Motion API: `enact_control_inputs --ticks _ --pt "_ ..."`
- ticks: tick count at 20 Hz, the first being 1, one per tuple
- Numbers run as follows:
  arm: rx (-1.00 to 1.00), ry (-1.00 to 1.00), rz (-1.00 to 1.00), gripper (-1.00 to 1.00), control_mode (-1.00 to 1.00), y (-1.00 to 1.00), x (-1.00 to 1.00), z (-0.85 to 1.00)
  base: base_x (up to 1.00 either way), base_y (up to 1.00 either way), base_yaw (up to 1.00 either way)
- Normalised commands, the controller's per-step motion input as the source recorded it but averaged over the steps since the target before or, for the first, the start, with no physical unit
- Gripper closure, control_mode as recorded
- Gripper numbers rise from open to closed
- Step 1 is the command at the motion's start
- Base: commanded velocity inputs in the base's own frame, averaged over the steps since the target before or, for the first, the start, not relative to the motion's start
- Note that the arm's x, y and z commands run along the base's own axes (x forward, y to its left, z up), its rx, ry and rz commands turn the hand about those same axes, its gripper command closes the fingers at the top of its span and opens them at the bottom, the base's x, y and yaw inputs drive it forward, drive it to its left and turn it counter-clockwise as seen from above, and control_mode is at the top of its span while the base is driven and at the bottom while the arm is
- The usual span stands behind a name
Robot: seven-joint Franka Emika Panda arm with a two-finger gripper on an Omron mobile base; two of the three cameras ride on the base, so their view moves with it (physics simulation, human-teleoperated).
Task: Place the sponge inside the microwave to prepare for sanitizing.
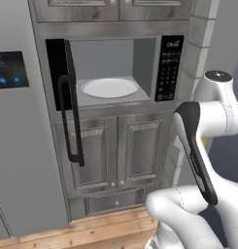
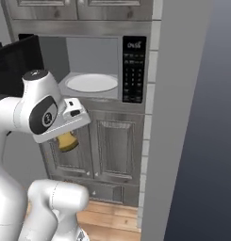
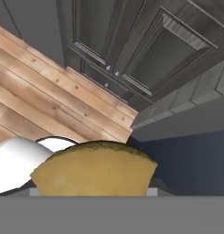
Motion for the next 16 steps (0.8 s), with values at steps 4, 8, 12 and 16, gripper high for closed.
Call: enact_control_inputs --ticks 4,8,12,16 --pt "0.00 0.00 0.00 1.00 1.00 0.00 0.00 0.00 0.38 -0.27 0.09" --pt "0.00 0.00 0.00 1.00 1.00 0.00 0.00 0.00 0.60 0.00 0.00" --pt "0.00 0.00 0.00 1.00 1.00 0.00 0.00 0.00 0.58 0.01 0.00" --pt "0.00 0.00 0.00 1.00 1.00 0.00 0.00 0.00 0.45 0.00 0.03"
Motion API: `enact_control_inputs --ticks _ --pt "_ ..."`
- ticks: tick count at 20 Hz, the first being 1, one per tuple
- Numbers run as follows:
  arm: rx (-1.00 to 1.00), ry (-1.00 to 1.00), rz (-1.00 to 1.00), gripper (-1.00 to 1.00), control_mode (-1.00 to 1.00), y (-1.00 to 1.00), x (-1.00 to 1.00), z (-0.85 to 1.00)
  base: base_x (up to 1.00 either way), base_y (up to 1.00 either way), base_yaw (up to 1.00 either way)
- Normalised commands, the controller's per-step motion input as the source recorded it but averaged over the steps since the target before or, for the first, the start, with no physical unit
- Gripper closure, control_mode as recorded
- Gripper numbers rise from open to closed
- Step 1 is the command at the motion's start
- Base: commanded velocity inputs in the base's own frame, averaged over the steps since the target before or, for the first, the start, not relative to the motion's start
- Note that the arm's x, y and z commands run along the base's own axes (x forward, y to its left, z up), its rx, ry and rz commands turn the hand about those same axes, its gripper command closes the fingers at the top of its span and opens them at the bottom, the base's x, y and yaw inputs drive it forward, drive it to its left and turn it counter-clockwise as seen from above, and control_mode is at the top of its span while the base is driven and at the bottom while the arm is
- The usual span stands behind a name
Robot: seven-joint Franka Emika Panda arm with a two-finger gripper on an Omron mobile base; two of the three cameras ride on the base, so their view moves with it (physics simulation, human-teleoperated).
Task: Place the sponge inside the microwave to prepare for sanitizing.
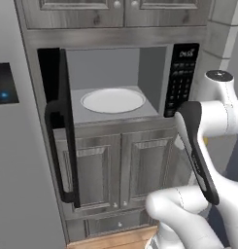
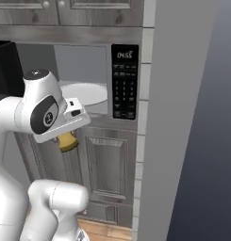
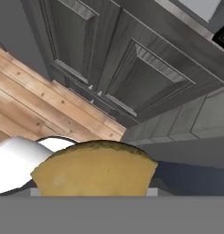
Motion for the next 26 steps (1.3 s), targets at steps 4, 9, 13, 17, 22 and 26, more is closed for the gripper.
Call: enact_control_inputs --ticks 4,9,13,17,22,26 --pt "0.00 0.00 0.00 1.00 1.00 0.00 0.00 0.00 0.46 0.00 0.18" --pt "0.00 0.00 0.00 1.00 1.00 0.00 0.00 0.00 0.30 0.03 0.20" --pt "0.00 0.00 0.00 1.00 1.00 0.00 0.00 0.00 0.24 0.00 0.27" --pt "0.00 0.00 0.00 1.00 1.00 0.00 0.00 0.00 0.23 0.00 0.30" --pt "0.00 0.00 0.00 1.00 1.00 0.00 0.00 0.00 0.49 -0.15 0.26" --pt "0.00 0.00 0.00 1.00 1.00 0.00 0.00 0.00 0.22 -0.04 0.09"
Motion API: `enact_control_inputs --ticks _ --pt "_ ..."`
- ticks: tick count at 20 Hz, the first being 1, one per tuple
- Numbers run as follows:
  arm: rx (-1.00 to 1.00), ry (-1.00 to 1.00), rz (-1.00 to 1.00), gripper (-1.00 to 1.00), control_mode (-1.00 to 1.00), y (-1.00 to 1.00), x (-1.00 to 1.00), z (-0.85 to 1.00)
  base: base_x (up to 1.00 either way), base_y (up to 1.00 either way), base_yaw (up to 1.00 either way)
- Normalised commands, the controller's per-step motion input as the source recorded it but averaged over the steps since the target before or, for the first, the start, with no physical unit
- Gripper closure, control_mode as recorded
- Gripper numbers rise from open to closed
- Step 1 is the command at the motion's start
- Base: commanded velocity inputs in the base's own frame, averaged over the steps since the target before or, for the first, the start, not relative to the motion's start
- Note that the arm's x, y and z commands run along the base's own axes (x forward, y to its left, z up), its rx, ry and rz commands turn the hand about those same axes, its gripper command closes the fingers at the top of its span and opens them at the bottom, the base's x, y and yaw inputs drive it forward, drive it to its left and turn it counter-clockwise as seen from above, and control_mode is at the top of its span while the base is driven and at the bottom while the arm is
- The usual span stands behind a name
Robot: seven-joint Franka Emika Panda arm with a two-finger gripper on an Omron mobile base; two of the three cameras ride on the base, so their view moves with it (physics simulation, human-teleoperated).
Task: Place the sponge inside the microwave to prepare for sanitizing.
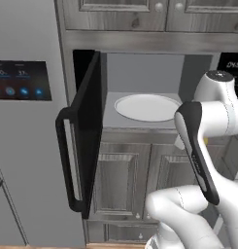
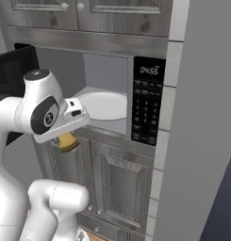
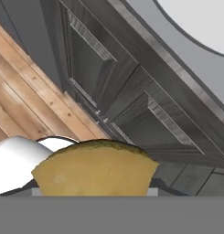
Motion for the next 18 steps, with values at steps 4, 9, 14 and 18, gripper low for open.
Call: enact_control_inputs --ticks 4,9,14,18 --pt "0.00 0.00 0.00 1.00 1.00 0.00 0.00 0.00 0.18 0.00 0.04" --pt "0.00 0.00 0.00 1.00 1.00 0.00 0.00 0.00 0.16 0.00 0.03" --pt "0.00 0.00 0.00 1.00 1.00 0.00 0.00 0.00 0.25 -0.02 0.00" --pt "0.00 0.00 0.00 1.00 1.00 0.00 0.00 0.00 0.71 -0.14 0.03"
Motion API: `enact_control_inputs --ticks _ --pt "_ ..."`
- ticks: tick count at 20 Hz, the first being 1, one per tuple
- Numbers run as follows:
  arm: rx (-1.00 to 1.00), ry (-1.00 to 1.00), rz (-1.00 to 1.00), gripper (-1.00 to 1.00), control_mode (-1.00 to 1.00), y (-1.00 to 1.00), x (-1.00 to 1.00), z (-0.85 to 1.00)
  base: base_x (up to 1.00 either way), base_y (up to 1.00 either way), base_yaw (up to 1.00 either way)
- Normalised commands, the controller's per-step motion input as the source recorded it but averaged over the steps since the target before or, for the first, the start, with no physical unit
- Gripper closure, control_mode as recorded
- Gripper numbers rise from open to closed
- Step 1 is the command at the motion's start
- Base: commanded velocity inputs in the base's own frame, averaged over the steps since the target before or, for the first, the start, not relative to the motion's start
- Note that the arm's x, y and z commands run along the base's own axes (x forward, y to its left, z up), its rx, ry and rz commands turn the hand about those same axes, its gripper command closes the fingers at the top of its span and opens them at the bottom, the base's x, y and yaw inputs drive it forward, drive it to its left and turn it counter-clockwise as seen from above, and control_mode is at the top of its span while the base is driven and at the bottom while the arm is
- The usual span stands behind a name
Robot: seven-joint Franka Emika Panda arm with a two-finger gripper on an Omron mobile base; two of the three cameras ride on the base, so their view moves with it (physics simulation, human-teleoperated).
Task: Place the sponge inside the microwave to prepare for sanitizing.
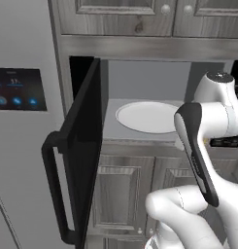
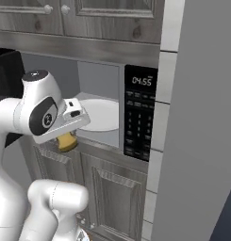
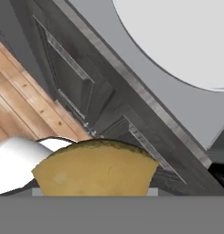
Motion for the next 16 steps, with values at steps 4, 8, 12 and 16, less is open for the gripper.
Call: enact_control_inputs --ticks 4,8,12,16 --pt "0.00 0.00 0.00 1.00 1.00 0.00 0.00 0.00 0.34 -0.02 0.01" --pt "0.00 0.00 0.00 1.00 -1.00 0.00 0.00 0.00 0.00 -0.01 0.00" --pt "0.00 -0.13 -0.04 1.00 -1.00 0.11 0.05 -0.03 0.00 0.00 0.00" --pt "0.00 -0.37 -0.14 1.00 -1.00 0.08 0.02 0.00 0.00 0.00 0.00"
